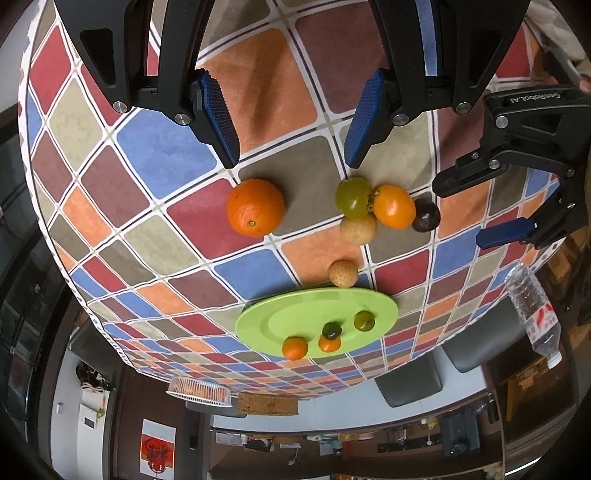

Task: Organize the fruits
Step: 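Move both open tools back toward the remaining fruit cluster, then grasp the dark plum with the left tool while the right tool grasps and lifts another large orange, then carry the plum in the left tool while the right tool carries the orange over the plate, then lower the plum and orange onto the green plate and open both tools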

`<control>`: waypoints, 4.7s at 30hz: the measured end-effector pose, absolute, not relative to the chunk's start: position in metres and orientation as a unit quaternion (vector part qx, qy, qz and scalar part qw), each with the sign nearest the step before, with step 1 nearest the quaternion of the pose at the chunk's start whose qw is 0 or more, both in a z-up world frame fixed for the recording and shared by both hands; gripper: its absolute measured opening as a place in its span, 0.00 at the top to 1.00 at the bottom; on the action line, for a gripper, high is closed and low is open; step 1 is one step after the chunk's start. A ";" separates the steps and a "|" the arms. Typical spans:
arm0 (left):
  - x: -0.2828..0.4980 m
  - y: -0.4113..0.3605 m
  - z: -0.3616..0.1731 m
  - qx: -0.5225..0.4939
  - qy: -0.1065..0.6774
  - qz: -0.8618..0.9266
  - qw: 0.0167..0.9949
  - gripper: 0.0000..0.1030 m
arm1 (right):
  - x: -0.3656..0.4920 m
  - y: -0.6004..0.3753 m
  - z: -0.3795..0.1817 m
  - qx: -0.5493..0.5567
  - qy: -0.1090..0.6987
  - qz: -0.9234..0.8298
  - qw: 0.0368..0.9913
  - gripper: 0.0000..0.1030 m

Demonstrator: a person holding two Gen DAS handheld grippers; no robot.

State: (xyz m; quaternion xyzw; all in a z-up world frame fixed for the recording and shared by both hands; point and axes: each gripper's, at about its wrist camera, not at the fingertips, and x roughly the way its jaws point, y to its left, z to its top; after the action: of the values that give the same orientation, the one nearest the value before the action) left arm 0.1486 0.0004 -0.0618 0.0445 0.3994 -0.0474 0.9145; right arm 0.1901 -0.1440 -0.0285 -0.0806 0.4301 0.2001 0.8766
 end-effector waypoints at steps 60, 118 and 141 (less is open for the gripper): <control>0.167 0.008 -0.053 0.016 0.410 -0.071 0.909 0.73 | 0.218 -0.139 -0.022 -0.056 0.421 0.190 0.885 0.60; 0.282 0.051 -0.004 0.014 0.342 -0.052 0.938 0.73 | 0.315 -0.079 0.034 -0.056 0.352 0.210 0.910 0.60; 0.340 0.053 -0.042 0.052 0.384 -0.028 0.921 0.73 | 0.380 -0.065 -0.011 -0.064 0.417 0.189 0.887 0.60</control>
State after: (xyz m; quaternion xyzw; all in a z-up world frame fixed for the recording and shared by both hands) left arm 0.3403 0.0530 -0.0420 0.0522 0.3845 -0.0285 0.9212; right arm 0.3803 -0.0655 -0.0110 -0.0639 0.4171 0.1890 0.8867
